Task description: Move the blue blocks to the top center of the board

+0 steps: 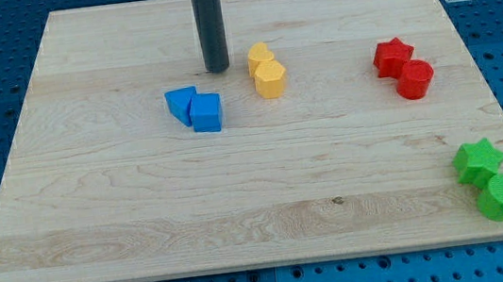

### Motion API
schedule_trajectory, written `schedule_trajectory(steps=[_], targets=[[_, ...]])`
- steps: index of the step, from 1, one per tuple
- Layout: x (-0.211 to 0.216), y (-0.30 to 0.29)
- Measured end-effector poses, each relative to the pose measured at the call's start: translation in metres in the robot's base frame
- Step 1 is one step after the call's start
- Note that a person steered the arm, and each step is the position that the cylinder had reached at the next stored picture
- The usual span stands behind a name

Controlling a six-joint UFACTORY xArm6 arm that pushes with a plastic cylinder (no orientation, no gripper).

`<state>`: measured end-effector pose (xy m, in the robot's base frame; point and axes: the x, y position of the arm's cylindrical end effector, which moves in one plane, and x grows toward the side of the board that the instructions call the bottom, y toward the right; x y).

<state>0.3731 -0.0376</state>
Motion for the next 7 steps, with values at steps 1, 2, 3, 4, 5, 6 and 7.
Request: schedule_trajectory(steps=[1,2,3,4,5,6,7], targets=[[0.037,0.036],[0.062,0.071],[0.104,0.069],[0.113,0.067],[0.107,0.065],[0.096,0.041],[0.096,0.029]])
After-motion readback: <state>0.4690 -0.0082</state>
